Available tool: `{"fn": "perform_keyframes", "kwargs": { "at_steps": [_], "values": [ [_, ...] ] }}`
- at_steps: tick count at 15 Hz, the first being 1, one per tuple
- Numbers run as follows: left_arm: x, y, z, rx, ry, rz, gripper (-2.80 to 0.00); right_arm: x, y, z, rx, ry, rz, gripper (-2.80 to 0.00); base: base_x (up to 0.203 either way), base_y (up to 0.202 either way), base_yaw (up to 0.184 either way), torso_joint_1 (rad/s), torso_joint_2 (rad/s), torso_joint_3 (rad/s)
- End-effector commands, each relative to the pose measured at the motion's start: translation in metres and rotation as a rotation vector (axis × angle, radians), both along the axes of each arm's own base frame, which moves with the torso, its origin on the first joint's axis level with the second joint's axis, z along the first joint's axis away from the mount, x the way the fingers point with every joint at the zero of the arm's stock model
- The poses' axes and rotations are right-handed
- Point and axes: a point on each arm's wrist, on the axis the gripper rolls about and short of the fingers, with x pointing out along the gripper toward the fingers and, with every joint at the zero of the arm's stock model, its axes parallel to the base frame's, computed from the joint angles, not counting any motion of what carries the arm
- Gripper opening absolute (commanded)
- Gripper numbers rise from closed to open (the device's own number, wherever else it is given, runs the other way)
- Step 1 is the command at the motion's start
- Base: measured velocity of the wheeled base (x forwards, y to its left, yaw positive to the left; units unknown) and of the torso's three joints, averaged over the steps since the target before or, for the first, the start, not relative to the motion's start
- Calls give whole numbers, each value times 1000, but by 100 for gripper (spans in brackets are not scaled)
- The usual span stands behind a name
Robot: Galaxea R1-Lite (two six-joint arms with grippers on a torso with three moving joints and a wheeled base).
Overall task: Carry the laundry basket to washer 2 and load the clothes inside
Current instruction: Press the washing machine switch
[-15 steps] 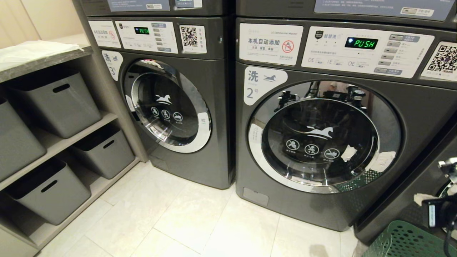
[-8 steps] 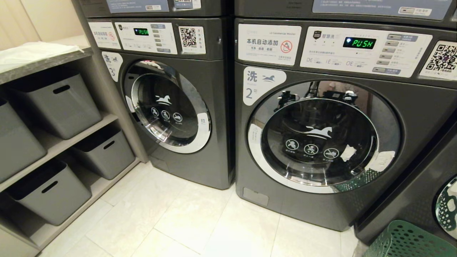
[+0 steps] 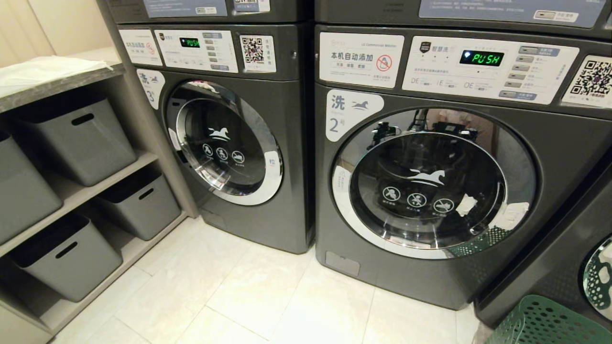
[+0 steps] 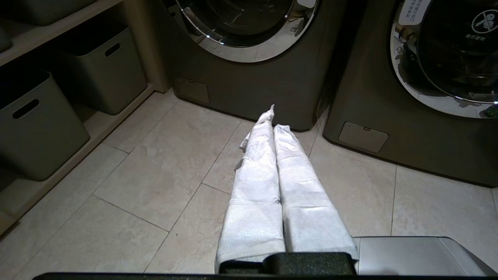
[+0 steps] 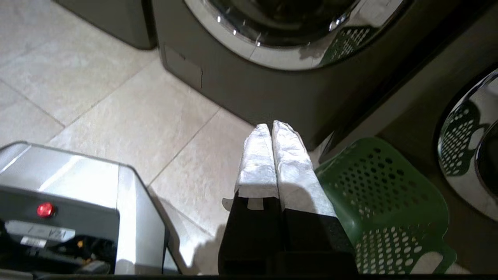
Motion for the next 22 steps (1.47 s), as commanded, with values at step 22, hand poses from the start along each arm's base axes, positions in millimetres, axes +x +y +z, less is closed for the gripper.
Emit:
{"fn": "perform_keyframes", "kwargs": {
  "at_steps": [22],
  "values": [
    [0, 0, 0, 1, -5, 0, -280, -11, -1, -6, 37, -217, -13, -280, 0, 0, 0, 0, 0, 0]
  ]
}}
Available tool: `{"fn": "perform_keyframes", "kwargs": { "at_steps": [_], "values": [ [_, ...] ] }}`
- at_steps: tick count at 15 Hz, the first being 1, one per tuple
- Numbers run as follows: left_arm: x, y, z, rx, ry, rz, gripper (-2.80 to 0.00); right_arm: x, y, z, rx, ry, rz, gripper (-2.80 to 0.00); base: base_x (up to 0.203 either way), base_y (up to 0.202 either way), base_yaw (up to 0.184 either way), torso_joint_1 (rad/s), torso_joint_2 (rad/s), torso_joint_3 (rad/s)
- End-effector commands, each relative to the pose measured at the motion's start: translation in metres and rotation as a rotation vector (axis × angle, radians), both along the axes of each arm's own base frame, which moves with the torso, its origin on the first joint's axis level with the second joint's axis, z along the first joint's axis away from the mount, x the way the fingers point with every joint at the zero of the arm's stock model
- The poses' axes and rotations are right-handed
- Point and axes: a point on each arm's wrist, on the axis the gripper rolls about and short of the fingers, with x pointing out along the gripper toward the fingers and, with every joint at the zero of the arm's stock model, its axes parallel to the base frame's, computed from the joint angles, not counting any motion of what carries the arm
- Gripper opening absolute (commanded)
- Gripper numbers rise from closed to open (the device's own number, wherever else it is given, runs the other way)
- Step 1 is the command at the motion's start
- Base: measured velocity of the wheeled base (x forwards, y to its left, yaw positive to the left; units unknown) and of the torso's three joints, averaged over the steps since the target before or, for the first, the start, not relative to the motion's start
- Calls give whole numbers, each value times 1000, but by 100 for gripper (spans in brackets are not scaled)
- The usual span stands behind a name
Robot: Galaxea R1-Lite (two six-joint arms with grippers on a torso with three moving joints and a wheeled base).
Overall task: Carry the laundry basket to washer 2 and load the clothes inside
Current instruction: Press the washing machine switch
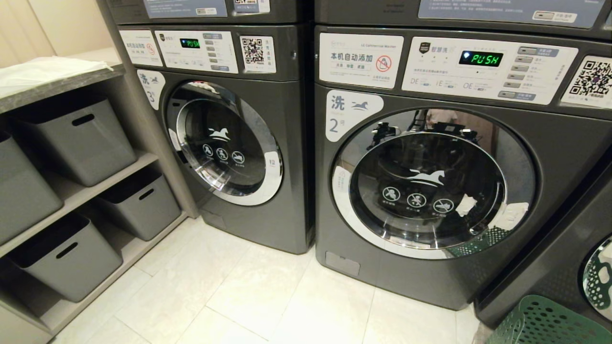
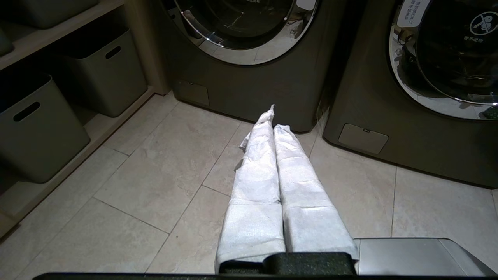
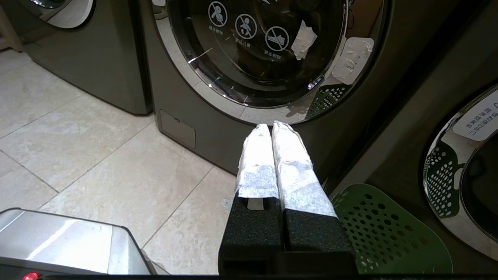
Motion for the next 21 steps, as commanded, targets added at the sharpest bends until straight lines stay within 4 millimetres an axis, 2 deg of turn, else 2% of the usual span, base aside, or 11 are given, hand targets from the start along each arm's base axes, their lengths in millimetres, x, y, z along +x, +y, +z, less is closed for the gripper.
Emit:
{"fn": "perform_keyframes", "kwargs": {
  "at_steps": [1, 7, 15, 21],
  "values": [
    [0, 0, 0, 0, 0, 0, -280, 0, 0, 0, -1, 2, 1, -280, 0, 0, 0, 0, 0, 0],
    [0, 0, 0, 0, 0, 0, -280, 0, 0, 0, 5, 4, 1, -280, 1, 1, -14, 0, 1, 1],
    [0, 0, 0, -2, 0, 0, -280, 0, 0, 0, 33, 5, 0, -280, 0, 8, -174, 1, 4, 2],
    [0, 0, 0, -8, 0, 0, -280, 0, 0, 0, 43, 7, -2, -280, 0, 0, 0, 0, 0, 0]
  ]
}}
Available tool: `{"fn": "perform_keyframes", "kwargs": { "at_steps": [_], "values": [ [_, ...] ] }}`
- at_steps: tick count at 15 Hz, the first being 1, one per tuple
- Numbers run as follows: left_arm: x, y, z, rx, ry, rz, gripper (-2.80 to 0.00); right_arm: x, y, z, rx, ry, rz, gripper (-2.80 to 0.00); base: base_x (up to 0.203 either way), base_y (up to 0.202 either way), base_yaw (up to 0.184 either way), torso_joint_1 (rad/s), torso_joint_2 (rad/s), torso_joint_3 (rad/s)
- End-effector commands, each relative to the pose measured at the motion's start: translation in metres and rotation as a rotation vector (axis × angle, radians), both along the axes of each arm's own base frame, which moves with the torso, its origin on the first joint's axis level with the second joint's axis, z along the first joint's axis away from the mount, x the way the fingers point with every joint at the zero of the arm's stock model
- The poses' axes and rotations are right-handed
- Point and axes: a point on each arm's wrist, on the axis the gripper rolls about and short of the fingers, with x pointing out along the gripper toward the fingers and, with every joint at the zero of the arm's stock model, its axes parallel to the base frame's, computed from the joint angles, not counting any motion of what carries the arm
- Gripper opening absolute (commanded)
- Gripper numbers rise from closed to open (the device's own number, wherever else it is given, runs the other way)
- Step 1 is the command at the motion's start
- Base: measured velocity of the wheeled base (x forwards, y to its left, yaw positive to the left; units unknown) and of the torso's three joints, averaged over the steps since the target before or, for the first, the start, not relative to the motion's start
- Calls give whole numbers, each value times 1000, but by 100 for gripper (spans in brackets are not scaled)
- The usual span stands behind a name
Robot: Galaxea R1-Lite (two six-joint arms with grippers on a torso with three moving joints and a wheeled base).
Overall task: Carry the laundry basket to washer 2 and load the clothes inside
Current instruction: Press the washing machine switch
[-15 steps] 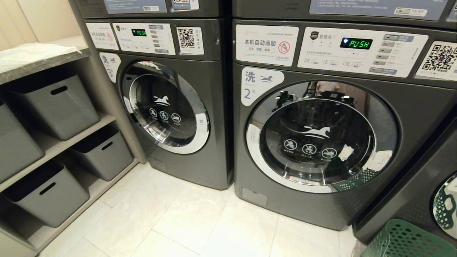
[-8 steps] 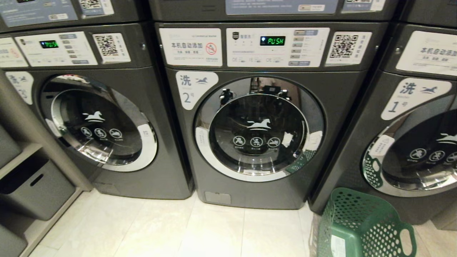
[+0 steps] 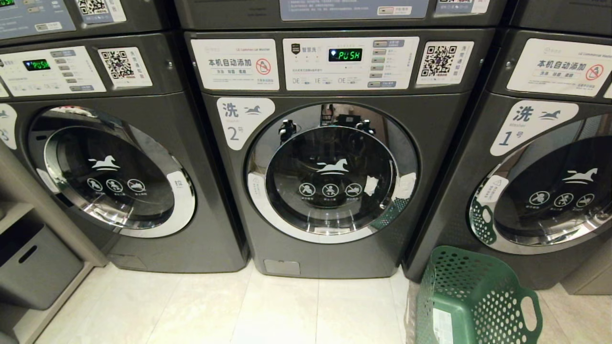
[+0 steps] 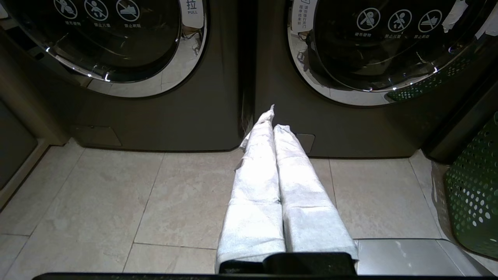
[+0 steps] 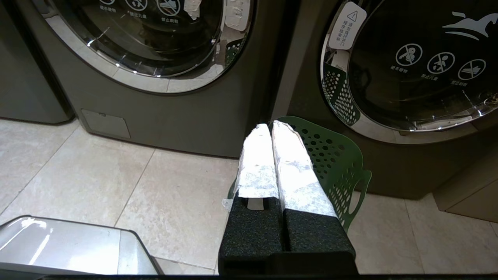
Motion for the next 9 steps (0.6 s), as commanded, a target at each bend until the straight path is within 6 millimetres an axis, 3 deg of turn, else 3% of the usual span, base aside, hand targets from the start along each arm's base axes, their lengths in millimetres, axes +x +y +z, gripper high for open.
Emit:
{"fn": "perform_keyframes", "kwargs": {
  "at_steps": [1, 7, 9],
  "values": [
    [0, 0, 0, 0, 0, 0, -280, 0, 0, 0, -2, 2, 1, -280, 0, 0, 0, 0, 0, 0],
    [0, 0, 0, 2, 0, 0, -280, 0, 0, 0, -5, 0, 3, -280, 0, 0, 0, 0, 0, 0],
    [0, 0, 0, 3, 0, 0, -280, 0, 0, 0, -6, 0, 3, -280, 113, 0, 0, 2, -2, 7]
  ]
}}
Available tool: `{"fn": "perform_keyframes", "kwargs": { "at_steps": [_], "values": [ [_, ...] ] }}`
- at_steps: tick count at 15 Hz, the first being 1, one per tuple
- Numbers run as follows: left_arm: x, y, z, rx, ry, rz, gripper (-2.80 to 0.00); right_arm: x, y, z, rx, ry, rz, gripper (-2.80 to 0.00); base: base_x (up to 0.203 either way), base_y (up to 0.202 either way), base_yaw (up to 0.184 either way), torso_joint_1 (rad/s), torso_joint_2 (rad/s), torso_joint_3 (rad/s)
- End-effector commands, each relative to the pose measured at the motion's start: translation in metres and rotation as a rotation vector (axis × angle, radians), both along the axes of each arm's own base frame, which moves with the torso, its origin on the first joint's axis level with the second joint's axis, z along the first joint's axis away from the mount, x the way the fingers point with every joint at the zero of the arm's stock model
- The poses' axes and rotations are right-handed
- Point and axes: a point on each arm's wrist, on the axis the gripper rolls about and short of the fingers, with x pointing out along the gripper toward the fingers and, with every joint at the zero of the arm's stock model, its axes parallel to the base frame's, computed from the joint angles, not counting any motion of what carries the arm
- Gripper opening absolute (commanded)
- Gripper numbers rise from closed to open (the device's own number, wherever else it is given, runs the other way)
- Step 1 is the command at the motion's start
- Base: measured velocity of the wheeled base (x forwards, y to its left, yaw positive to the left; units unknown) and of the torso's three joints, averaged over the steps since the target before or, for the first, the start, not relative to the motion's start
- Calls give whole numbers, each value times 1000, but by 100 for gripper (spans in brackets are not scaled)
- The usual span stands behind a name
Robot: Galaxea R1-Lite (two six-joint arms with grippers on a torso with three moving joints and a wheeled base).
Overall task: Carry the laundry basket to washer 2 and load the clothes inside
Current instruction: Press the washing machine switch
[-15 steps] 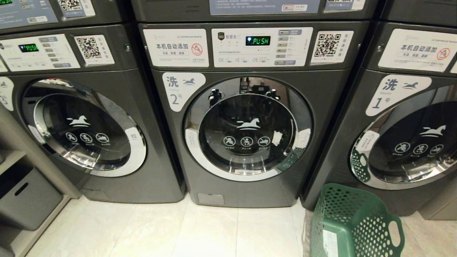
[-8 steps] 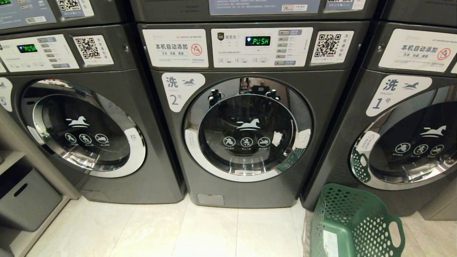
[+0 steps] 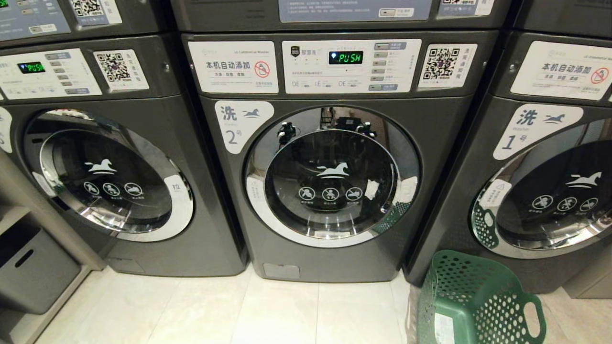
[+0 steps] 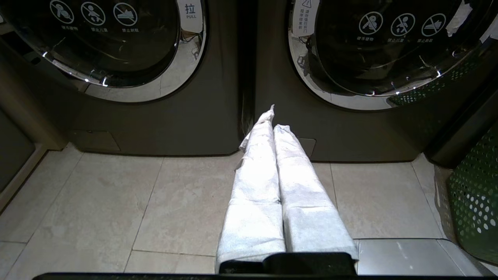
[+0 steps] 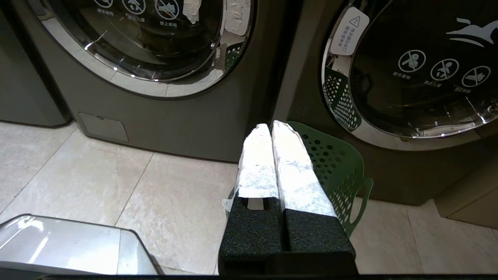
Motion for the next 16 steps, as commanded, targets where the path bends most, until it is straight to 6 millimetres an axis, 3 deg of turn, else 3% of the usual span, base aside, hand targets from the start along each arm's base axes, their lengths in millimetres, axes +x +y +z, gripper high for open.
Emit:
{"fn": "perform_keyframes", "kwargs": {
  "at_steps": [1, 5, 14, 16],
  "values": [
    [0, 0, 0, 0, 0, 0, -280, 0, 0, 0, 2, 0, 2, -280, 193, 0, 3, 12, 8, -1],
    [0, 0, 0, -1, 0, 0, -280, 0, 0, 0, 0, 0, 0, -280, 172, 0, -1, 8, 2, 1],
    [0, 0, 0, -1, 0, 0, -280, 0, 0, 1, -25, -10, -6, -280, 0, 0, 0, 0, 0, 0],
    [0, 0, 0, -1, 0, 0, -280, -8, 0, 30, -66, -75, -12, -280, 0, 0, 0, 0, 0, 0]
  ]
}}
